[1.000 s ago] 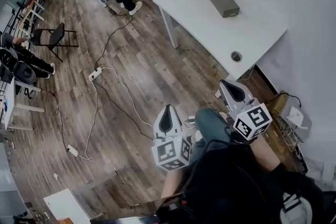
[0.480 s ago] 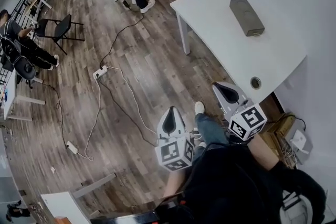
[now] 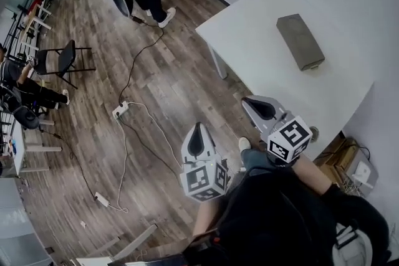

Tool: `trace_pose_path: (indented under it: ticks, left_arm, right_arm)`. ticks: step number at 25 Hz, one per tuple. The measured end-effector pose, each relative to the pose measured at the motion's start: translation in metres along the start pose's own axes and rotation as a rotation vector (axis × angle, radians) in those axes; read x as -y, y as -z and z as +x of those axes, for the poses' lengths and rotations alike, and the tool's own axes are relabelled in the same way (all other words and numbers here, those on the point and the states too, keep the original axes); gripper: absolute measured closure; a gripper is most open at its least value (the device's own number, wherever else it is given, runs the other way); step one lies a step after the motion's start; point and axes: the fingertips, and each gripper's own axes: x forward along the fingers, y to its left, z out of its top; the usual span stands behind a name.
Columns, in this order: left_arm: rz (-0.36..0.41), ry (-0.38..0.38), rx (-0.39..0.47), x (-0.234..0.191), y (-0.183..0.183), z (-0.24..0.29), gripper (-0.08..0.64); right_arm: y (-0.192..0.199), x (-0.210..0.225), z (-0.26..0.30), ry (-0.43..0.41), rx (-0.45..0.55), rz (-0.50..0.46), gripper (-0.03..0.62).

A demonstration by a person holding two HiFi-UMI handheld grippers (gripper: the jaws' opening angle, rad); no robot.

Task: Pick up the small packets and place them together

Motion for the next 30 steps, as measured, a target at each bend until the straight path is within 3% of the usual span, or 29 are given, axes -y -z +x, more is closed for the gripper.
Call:
trace_pose_path:
  ticks: [6,10,20,24,30]
  left_arm:
    - [0.026,0.079,-0.018,0.030,-0.014,0.076,0.563]
    - [0.066,0.166,-0.028,0.061,-0.030,0.120,0.561]
    - [0.185,0.534,-0.132,0.172,-0.029,0.253,0.563]
    - [0.267,0.694,-0.171,0.221,-0.039,0.310,0.561]
    - [0.345,0.888,-0.222,0.275,-0.051,0.369,0.562]
  right_arm:
    - [-0.014,0.064,0.006,0.067,0.027,-0.007,0.592]
    - [-0.022,0.110,-0.010,0.175,0.041,0.014,0.591]
    - [-0.037,0.231,-0.039,0.521,0.113,0.059,0.592]
    - [-0.047,0.284,-0.056,0.691,0.168,0.130,0.592]
    - [-0.059,0.328,-0.073,0.898,0.200,0.159,0.591]
